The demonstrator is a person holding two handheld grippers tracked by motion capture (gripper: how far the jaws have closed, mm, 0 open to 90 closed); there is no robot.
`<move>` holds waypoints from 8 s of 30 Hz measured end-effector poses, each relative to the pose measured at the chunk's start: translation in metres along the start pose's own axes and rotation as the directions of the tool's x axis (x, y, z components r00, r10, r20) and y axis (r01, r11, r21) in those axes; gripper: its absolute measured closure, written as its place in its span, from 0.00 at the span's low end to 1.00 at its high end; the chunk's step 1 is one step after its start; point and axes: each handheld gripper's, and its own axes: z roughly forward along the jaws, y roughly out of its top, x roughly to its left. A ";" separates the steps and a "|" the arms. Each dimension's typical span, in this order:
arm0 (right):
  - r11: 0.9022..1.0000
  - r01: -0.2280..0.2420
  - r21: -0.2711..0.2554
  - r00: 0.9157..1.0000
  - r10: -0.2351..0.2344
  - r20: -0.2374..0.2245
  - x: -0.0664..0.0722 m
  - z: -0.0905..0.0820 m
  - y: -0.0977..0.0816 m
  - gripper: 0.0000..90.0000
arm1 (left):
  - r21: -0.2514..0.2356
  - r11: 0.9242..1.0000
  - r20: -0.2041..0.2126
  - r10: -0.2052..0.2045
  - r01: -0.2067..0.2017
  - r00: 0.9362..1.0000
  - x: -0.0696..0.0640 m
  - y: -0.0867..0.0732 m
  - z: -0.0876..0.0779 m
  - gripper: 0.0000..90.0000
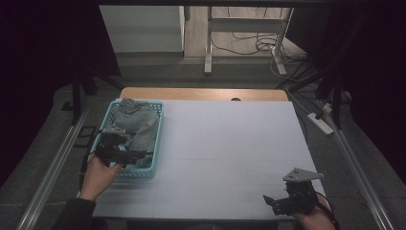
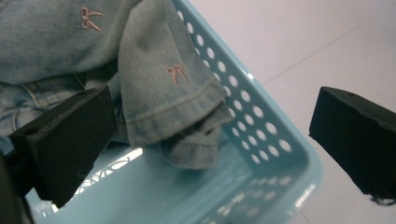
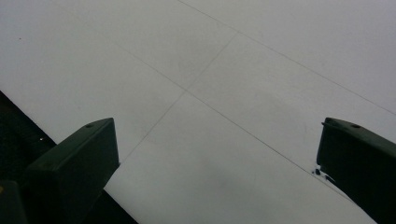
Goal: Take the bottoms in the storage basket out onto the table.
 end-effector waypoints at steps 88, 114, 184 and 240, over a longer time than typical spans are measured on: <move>0.997 0.062 0.040 0.998 -0.062 0.004 0.005 0.003 0.001 0.00 | 0.201 0.974 -0.097 -0.084 0.103 0.992 0.054 0.060 0.074 0.84; 0.997 0.065 0.036 0.998 -0.065 0.001 0.006 0.003 0.001 0.00 | -0.016 0.992 -0.034 -0.127 0.127 0.991 0.051 0.074 -0.002 0.84; 0.999 0.037 0.026 0.999 -0.038 0.006 0.003 0.002 0.001 0.00 | -0.204 0.967 0.220 0.200 -0.155 0.955 -0.096 0.140 0.013 0.84; 0.998 0.048 0.031 0.999 -0.048 0.004 0.004 0.002 0.000 0.00 | 0.076 0.963 0.156 0.246 -0.260 0.957 -0.096 0.098 0.149 0.73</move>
